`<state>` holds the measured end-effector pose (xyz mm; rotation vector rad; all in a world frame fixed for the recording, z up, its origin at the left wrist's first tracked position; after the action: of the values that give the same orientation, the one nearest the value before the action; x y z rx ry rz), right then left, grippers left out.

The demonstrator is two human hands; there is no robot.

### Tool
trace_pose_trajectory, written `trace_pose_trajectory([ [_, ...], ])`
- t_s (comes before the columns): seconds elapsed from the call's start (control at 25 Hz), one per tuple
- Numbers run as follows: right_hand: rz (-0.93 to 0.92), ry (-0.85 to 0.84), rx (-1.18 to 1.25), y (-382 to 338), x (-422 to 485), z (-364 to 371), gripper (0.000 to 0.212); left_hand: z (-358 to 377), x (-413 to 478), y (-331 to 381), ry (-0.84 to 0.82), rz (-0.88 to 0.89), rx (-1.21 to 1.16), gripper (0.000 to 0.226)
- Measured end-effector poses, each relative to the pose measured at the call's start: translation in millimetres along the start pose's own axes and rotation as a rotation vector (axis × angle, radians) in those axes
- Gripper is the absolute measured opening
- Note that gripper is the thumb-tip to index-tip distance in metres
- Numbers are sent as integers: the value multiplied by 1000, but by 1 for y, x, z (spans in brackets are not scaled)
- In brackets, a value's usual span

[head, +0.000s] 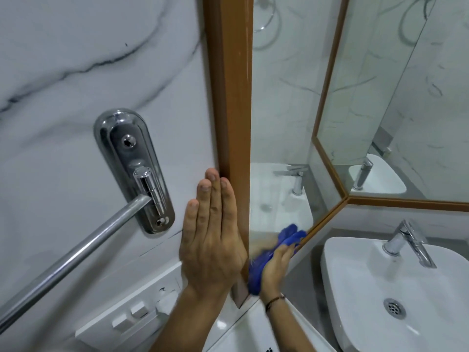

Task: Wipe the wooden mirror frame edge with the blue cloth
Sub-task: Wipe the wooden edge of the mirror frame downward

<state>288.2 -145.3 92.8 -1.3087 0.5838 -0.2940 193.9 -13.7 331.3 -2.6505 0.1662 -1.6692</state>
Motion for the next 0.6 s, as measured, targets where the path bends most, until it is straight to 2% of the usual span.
trace_pose_trajectory([
  [0.04,-9,48,-51,-13,28,-8,52,-1,0,-1,-15,-9,-15,77],
  [0.16,64,47,119,-28,74,-22,54,1,0,1,-52,-1,-3,84],
  [0.28,28,18,173,3,23,-7,53,4,0,2,-59,-7,43,85],
  [0.36,-2,-38,153,32,-25,4,56,8,-1,3,-55,-13,67,86],
  [0.44,-44,-99,91,36,-36,5,59,9,-2,3,-49,-23,66,88],
  [0.52,-65,-17,-17,10,6,-5,54,10,-2,3,-51,-24,51,88],
  [0.6,-22,27,27,-12,44,-15,52,8,-3,5,-58,-21,36,88],
])
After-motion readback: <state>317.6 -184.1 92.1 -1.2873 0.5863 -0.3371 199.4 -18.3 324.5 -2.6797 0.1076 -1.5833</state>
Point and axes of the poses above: each hand's wrist, its own x-axis towards the middle knuckle, its own z-axis out of the palm, y = z × x, the point moved 5 cm from there along x, towards the middle knuckle, and after that the axes turned 3 degrees about -y, right-handed, at the moved point
